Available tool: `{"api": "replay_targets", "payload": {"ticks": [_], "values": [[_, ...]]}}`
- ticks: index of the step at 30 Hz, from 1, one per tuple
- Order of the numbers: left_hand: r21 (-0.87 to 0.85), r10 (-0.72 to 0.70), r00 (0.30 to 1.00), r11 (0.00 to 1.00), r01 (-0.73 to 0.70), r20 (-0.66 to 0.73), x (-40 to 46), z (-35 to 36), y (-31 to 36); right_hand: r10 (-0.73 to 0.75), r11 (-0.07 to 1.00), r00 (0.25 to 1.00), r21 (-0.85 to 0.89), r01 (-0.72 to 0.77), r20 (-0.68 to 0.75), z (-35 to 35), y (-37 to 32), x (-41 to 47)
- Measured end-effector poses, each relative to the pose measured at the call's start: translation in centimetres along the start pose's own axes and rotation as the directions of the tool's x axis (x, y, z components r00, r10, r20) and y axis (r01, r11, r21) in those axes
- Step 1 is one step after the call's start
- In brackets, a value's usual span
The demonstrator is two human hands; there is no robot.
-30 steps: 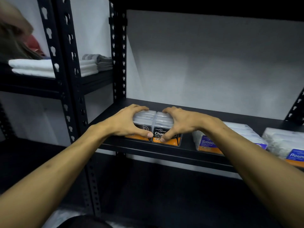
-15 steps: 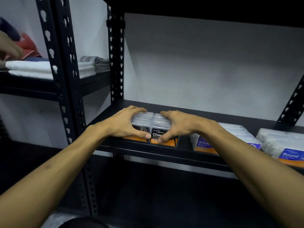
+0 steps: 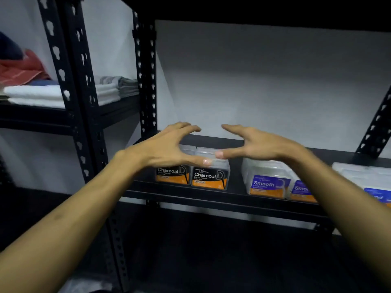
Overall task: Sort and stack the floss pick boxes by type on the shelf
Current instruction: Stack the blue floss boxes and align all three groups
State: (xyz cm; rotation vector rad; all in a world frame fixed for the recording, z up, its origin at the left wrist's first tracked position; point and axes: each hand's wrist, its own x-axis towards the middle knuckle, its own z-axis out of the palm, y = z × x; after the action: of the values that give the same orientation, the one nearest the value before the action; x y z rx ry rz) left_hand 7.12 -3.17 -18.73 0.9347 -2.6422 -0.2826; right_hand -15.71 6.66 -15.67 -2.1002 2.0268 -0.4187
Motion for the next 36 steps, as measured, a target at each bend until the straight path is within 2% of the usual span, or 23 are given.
{"api": "replay_targets", "payload": {"ticks": [3,8,11,14,17,22,29,36], "values": [[0.052,0.055,0.998,0.997,-0.057,0.034,0.7,0.8,2.4,0.072,0.997,0.997,0.001,-0.072,-0.030,-2.0,3.0,-2.4],[0.158,0.114,0.993,0.980,-0.119,0.038,2.8,3.3,5.5,0.202,0.974,0.979,-0.103,-0.203,-0.026,-1.6,7.2,-5.1],[0.114,0.092,0.996,0.989,-0.093,0.014,4.1,4.6,7.2,0.215,0.974,0.975,-0.056,-0.219,-0.058,-1.2,9.0,-6.1],[0.102,0.127,0.988,0.985,-0.136,0.091,5.3,5.4,10.1,0.271,0.963,0.962,0.022,-0.270,-0.029,-1.8,10.5,-7.1],[0.096,0.177,0.968,0.976,-0.196,0.180,6.9,5.8,13.0,0.265,0.963,0.963,0.023,-0.267,0.057,-2.9,12.0,-8.1],[0.064,0.121,0.948,0.987,-0.146,0.295,9.6,7.0,14.5,0.264,0.963,0.953,0.011,-0.268,0.147,-3.1,14.2,-8.5],[0.060,0.173,0.955,0.979,-0.193,0.239,10.2,8.1,14.3,0.200,0.979,0.975,0.012,-0.202,0.098,-2.7,14.2,-8.2],[0.085,0.154,0.963,0.981,-0.176,0.219,10.1,8.0,14.7,0.185,0.983,0.978,-0.006,-0.185,0.092,-2.9,15.1,-8.3]]}}
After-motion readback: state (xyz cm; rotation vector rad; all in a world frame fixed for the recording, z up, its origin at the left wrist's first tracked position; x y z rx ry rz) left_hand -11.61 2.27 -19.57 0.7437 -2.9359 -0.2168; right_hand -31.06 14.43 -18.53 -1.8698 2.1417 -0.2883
